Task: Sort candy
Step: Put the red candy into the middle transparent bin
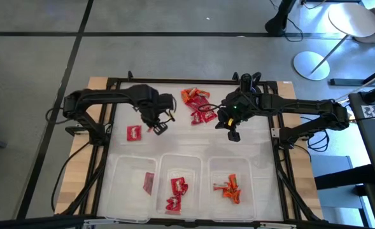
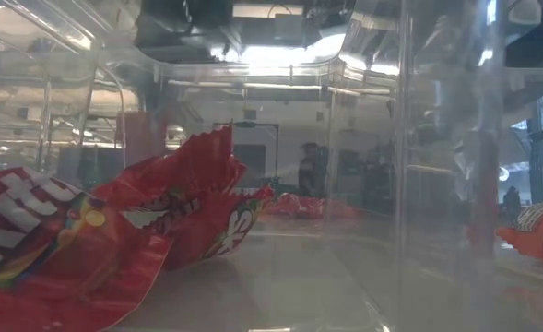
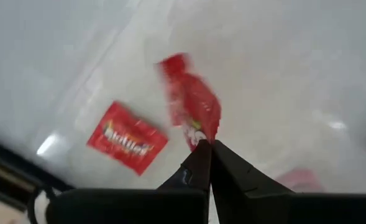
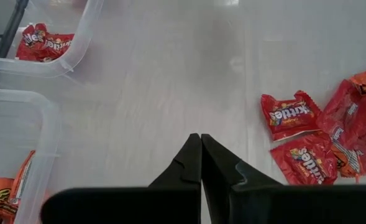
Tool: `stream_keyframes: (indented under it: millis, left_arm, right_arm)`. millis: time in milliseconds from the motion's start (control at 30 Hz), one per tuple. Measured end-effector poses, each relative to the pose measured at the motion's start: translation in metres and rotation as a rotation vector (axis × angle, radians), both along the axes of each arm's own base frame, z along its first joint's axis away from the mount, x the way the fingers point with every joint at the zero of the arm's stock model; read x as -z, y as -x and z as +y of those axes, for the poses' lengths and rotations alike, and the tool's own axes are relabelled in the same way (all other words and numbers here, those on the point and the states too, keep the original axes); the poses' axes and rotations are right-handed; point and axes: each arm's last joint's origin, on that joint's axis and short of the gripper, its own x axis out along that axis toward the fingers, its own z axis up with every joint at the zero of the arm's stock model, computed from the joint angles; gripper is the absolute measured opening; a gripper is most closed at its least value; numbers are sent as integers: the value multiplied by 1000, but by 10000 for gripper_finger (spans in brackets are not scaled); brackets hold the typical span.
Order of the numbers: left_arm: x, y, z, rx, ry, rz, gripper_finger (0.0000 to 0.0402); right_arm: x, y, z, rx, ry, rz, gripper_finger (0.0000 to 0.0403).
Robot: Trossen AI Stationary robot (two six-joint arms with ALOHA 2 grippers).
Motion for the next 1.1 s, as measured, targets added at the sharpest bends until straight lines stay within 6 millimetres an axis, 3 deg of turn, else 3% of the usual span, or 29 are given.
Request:
stream_keyframes:
  millis: [333, 500, 700, 967, 1100]
  left_arm:
    - [-67, -16, -21, 118, -36, -253, 0]
    - [-91, -20, -44, 273, 15, -374, 0]
    - [-101, -29, -72, 441, 78, -523, 0]
    - [-108, -39, -110, 494, 106, -677, 0]
    - [-100, -49, -130, 573, 114, -692, 0]
  right_arm:
    - [0, 0, 0, -1, -1, 3, 3]
    - [0, 0, 0, -6, 4, 2, 3]
    - [0, 0, 0, -27, 22, -2, 3]
    - [1, 1, 0, -42, 32, 11, 3]
    - [1, 2, 0, -52, 40, 12, 3]
